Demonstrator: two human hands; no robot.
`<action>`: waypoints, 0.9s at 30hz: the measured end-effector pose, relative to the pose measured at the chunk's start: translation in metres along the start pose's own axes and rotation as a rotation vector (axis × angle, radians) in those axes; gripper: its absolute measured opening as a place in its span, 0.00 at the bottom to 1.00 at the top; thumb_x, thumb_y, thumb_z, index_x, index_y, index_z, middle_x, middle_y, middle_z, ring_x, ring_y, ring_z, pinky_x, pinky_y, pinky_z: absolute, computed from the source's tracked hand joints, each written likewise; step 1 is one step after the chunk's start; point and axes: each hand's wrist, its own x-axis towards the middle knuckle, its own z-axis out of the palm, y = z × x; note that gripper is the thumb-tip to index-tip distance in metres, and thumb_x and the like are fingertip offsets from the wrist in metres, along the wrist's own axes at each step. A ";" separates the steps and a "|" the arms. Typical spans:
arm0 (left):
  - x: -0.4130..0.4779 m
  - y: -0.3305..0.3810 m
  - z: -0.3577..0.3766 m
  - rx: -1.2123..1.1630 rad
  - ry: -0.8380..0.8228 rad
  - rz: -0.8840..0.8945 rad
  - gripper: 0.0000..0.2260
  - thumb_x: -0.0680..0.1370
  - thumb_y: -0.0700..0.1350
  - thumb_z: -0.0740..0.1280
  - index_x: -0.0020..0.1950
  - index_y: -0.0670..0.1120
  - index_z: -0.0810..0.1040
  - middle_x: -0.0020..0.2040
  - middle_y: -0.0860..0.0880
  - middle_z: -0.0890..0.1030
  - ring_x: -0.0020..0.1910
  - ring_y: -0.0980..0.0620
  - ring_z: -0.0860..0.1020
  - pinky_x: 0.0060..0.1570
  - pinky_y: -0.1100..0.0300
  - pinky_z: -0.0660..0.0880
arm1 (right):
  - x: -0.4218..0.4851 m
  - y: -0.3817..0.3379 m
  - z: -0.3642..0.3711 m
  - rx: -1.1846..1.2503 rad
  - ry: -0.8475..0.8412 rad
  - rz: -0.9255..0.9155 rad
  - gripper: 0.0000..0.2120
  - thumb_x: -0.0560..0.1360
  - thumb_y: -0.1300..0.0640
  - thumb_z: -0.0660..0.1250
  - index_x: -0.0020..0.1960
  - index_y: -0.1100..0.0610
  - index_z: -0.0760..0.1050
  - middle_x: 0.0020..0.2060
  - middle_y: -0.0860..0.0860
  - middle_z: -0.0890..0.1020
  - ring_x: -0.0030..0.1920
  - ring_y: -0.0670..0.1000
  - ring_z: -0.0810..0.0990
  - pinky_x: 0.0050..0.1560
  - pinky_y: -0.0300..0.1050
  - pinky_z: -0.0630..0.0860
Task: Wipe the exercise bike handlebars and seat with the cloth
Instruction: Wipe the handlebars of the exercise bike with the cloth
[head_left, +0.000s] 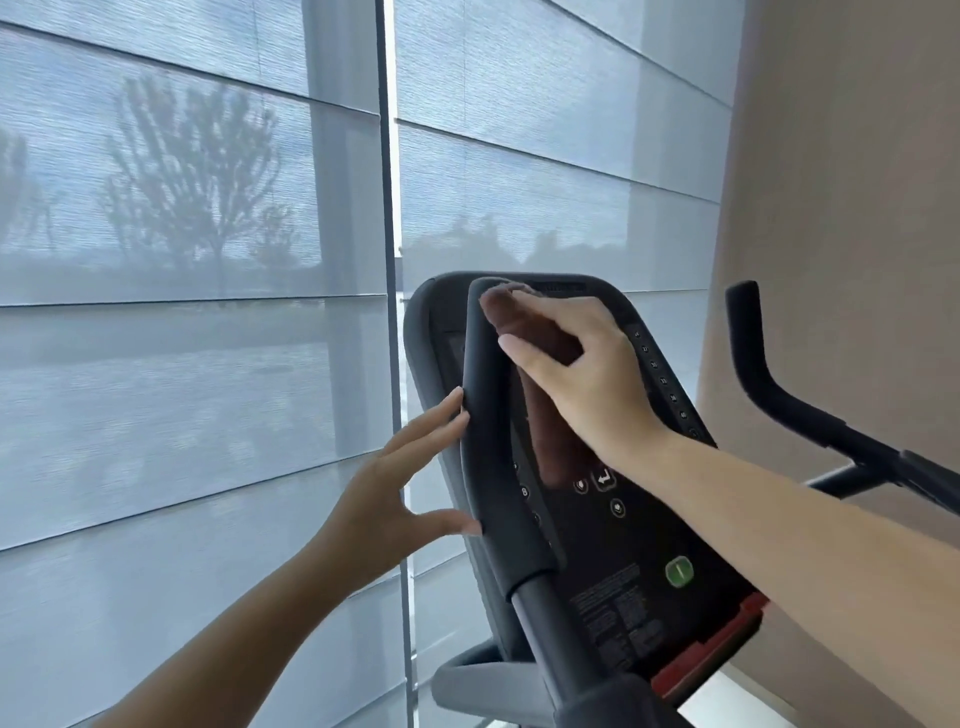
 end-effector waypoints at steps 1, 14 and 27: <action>-0.001 -0.001 0.001 -0.044 0.003 -0.014 0.37 0.63 0.48 0.75 0.69 0.53 0.63 0.71 0.56 0.64 0.70 0.58 0.62 0.66 0.54 0.66 | 0.006 -0.001 0.005 -0.016 0.030 -0.014 0.16 0.70 0.59 0.72 0.58 0.54 0.77 0.52 0.54 0.78 0.54 0.42 0.75 0.58 0.25 0.64; 0.013 -0.038 -0.005 -0.231 -0.026 0.207 0.33 0.63 0.50 0.77 0.65 0.46 0.70 0.67 0.52 0.70 0.64 0.59 0.70 0.60 0.68 0.67 | -0.022 -0.031 0.012 -0.383 -0.014 0.075 0.17 0.68 0.54 0.73 0.55 0.44 0.78 0.50 0.48 0.78 0.52 0.37 0.75 0.57 0.25 0.64; 0.030 -0.073 -0.011 -0.570 -0.190 0.334 0.29 0.66 0.50 0.74 0.65 0.45 0.71 0.67 0.54 0.69 0.66 0.61 0.66 0.65 0.63 0.64 | -0.056 -0.073 0.041 -0.905 -0.254 0.315 0.18 0.65 0.50 0.74 0.53 0.38 0.77 0.46 0.45 0.75 0.50 0.40 0.74 0.52 0.24 0.65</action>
